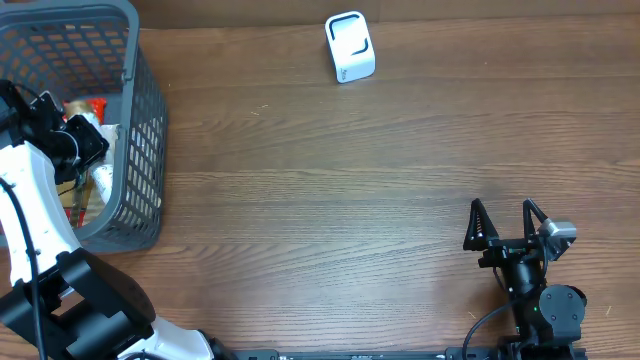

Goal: Scan the item barcode
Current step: 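Grasp the white bottle with the left gripper and lift it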

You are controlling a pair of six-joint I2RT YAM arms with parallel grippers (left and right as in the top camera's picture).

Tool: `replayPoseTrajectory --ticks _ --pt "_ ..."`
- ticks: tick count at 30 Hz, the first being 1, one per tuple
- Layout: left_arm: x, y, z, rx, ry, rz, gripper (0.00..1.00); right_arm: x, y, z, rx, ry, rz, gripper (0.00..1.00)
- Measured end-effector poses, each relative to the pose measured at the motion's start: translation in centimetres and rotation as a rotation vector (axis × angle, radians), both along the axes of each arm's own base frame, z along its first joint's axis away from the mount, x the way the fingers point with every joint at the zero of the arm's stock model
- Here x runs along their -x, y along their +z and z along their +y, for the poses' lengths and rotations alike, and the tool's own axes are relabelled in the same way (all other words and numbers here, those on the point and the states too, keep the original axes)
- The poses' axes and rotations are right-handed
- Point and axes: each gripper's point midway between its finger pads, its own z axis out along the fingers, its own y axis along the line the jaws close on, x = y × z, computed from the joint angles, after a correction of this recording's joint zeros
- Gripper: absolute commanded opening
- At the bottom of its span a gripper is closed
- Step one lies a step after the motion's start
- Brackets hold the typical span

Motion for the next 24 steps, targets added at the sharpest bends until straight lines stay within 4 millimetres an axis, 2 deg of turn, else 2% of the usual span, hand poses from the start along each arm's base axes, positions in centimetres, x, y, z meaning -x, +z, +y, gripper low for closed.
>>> replayPoseTrajectory --ticks 6,8,9,11,16,18,19,21,22,24 --pt "-0.17 -0.19 -0.18 0.008 -0.018 -0.003 0.04 0.00 0.01 0.00 0.000 0.000 0.000 1.00" --pt "-0.19 -0.17 -0.23 0.011 -0.019 -0.005 0.13 0.00 0.00 0.00 0.000 0.000 0.000 1.00" --pt "-0.19 -0.17 -0.23 0.011 -0.020 -0.005 0.14 0.00 0.01 -0.01 0.000 0.000 0.000 1.00" --pt "-0.23 -0.16 -0.29 0.013 -0.022 -0.007 0.04 0.00 0.01 0.00 0.000 0.000 0.000 1.00" --pt "-0.25 -0.14 -0.33 0.013 -0.028 -0.009 0.05 0.00 0.02 0.00 0.000 0.000 -0.001 1.00" --pt "-0.30 -0.12 -0.31 0.012 -0.028 -0.011 0.13 0.00 0.00 0.00 0.000 0.000 0.000 1.00" --pt "-0.33 -0.10 -0.28 0.010 -0.029 -0.013 0.20 0.00 0.01 0.01 0.000 0.000 0.000 1.00" --pt "-0.36 -0.09 -0.32 0.013 -0.028 -0.014 0.15 0.00 0.00 0.00 0.000 0.000 0.000 1.00" --pt "-0.39 -0.07 -0.35 0.016 -0.027 -0.016 0.04 0.00 0.02 0.00 0.000 0.000 -0.001 1.00" --pt "-0.41 -0.06 -0.42 0.018 -0.029 -0.017 0.04 0.00 0.00 -0.01 0.000 0.000 0.000 1.00"
